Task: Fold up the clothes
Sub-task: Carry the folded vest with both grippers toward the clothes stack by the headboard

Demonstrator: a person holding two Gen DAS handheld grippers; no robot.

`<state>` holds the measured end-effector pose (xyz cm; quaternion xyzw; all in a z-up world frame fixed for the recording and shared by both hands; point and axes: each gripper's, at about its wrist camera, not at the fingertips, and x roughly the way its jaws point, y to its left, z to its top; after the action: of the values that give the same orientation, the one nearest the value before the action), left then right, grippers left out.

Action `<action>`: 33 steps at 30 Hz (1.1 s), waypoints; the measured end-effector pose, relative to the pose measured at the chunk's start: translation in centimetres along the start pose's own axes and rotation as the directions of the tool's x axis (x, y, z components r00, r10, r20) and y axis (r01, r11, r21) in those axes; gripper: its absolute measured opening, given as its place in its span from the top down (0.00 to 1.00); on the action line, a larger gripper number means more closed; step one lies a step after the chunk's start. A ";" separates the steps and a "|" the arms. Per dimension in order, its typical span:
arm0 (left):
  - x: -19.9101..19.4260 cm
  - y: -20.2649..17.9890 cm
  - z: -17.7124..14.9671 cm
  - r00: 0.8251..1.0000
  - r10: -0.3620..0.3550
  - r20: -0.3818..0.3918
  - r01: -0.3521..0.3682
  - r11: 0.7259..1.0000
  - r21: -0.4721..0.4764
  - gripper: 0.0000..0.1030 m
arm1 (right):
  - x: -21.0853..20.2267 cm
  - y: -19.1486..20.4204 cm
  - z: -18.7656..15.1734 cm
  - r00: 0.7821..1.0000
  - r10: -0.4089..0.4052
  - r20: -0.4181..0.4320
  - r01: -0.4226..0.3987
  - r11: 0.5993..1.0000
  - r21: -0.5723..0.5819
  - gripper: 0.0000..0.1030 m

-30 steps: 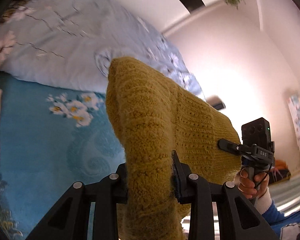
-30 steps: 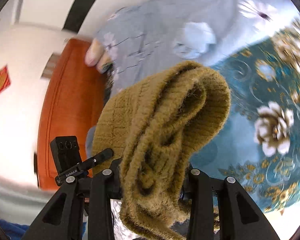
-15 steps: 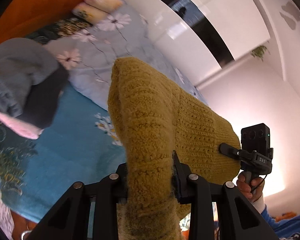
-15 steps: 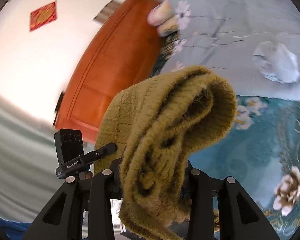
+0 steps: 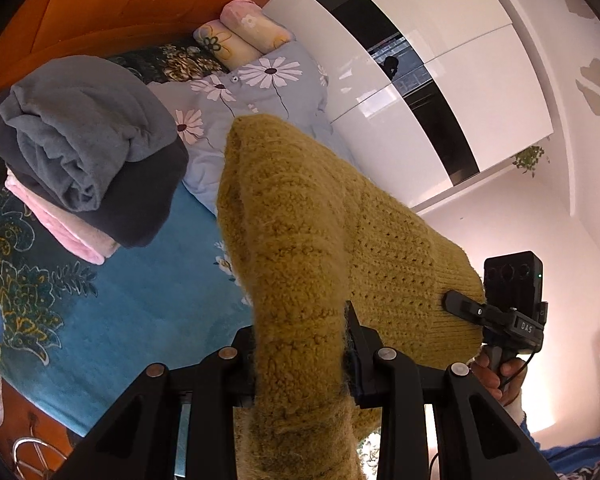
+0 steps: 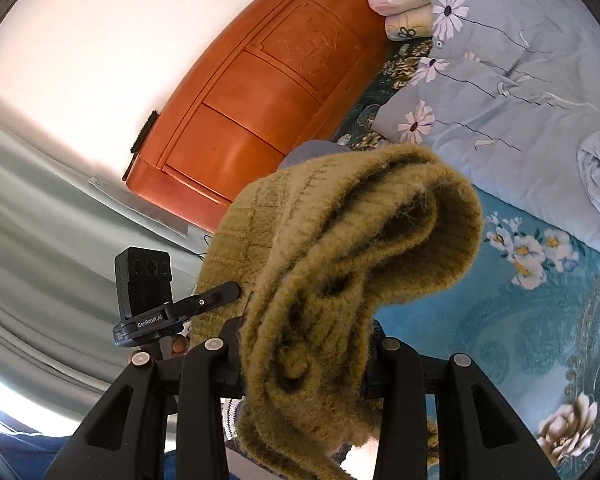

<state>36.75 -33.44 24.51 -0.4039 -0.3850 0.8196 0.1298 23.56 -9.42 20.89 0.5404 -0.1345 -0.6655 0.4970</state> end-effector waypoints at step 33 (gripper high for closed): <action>-2.9 25.5 32.1 0.938 0.060 -0.341 -0.015 0.991 0.133 0.67 | 31.1 4.9 19.3 0.997 -0.072 -0.014 0.073 0.944 0.323 0.62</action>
<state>16.67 -68.94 19.47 -0.5389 -0.2953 0.7618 0.2051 12.00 -43.68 13.53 0.6195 -0.2212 -0.6519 0.3771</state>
